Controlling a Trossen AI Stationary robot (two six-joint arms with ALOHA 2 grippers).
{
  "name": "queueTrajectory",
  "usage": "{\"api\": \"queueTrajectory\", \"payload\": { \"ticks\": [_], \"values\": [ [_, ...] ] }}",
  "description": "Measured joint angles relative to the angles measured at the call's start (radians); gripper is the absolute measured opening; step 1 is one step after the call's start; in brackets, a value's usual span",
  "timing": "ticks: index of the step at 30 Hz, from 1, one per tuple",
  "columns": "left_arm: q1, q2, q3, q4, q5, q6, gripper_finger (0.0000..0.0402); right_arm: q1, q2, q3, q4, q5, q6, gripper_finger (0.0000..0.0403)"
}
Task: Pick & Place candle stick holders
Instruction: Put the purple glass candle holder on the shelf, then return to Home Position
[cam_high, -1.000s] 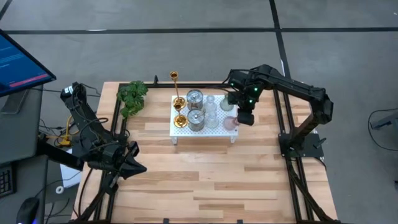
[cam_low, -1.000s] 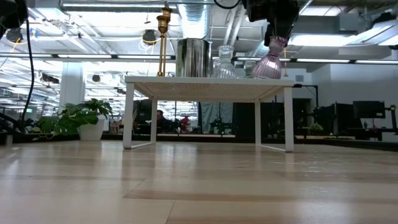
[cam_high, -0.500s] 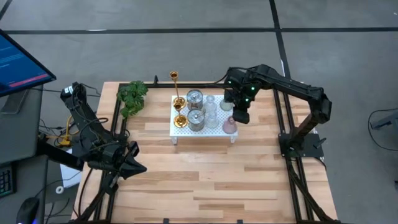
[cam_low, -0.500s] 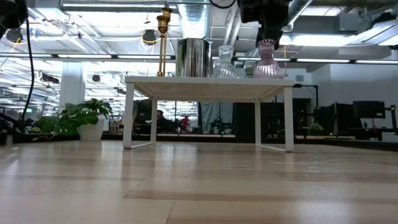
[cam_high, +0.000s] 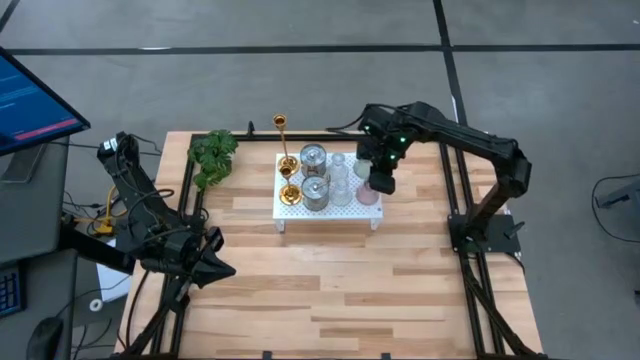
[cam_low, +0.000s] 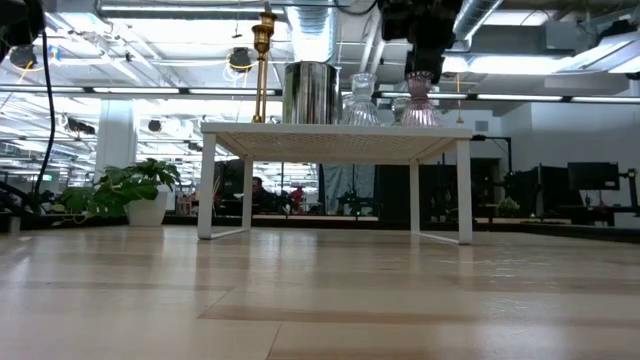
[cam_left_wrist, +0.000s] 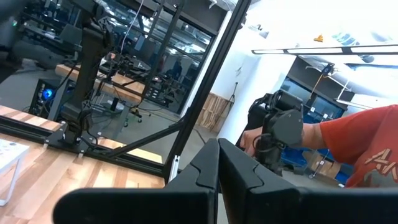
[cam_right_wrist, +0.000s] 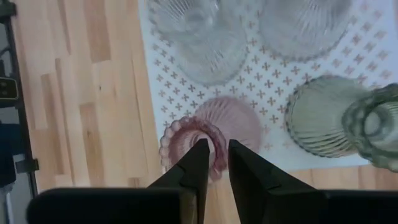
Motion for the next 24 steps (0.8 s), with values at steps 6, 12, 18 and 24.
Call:
{"api": "queueTrajectory", "payload": {
  "ticks": [6, 12, 18, 24],
  "values": [
    [0.0, 0.0, 0.0, 0.005, 0.0, 0.007, 0.0006, 0.006, -0.019, 0.001, 0.01, -0.005, 0.0, 0.0055],
    [0.0, 0.0, 0.0, 0.014, -0.03, 0.042, 0.0006, 0.004, -0.019, 0.087, -0.036, 0.048, -0.019, 0.0086],
    [0.0, -0.04, 0.02, 0.013, -0.078, 0.088, 0.0004, -0.003, -0.065, 0.445, -0.145, 0.093, -0.012, 0.0116],
    [0.0, -0.217, 0.036, -0.048, 0.161, 0.155, 0.0004, 0.011, -0.292, 0.474, -0.01, 0.089, -0.01, 0.0115]
  ]
}}
